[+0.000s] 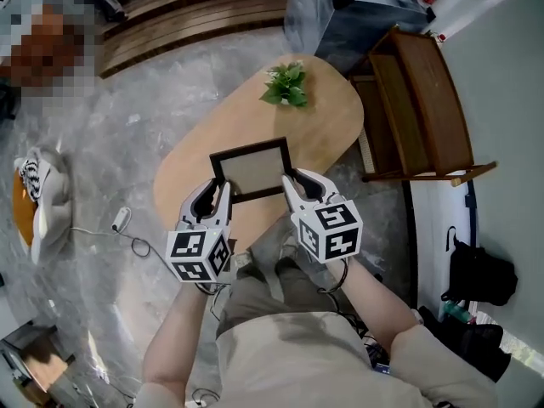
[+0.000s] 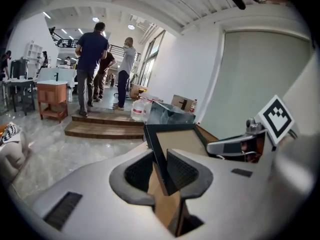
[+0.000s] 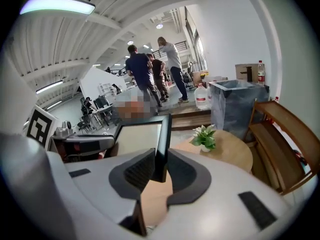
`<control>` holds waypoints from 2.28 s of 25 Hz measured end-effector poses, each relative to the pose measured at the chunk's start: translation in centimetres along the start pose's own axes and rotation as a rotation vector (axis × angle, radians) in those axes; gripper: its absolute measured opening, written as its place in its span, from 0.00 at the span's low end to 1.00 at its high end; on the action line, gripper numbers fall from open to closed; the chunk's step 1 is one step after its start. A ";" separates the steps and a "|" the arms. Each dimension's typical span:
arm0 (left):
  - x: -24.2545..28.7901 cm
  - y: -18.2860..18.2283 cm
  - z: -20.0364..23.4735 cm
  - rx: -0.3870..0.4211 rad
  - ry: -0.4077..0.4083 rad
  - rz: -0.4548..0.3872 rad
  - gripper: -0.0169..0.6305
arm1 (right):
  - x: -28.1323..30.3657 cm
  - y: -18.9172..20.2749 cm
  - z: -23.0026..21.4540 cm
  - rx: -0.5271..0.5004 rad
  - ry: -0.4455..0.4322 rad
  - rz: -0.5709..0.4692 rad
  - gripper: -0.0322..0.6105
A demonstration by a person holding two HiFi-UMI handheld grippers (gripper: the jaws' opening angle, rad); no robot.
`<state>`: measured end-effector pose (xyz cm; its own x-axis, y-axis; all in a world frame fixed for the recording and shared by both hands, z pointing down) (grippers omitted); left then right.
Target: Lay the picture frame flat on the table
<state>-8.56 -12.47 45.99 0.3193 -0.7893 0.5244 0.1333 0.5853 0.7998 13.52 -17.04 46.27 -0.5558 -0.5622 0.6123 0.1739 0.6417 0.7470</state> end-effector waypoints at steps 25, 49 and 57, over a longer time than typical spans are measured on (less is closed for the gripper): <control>14.7 19.6 8.3 -0.190 -0.024 0.337 0.15 | 17.0 18.1 -6.5 0.143 0.041 0.341 0.14; 21.7 33.2 13.0 -0.222 -0.050 0.505 0.15 | 26.0 31.0 -8.4 0.152 0.077 0.502 0.14; 21.7 33.2 12.8 -0.186 -0.032 0.514 0.16 | 26.2 31.7 -8.6 0.137 0.087 0.486 0.15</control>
<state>-9.18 -12.52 87.67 0.3588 -0.3964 0.8451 0.1322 0.9178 0.3744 11.45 -15.94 88.20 -0.3665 -0.2194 0.9042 0.2844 0.8989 0.3334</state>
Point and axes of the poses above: the fingertips, and each gripper's own axes: x forward along the fingers, z to its left, y out of its underside, the point moved 10 cm from there along -x, backward along the fingers, and after that the axes turned 1 degree about -x, right-handed, at the moved point
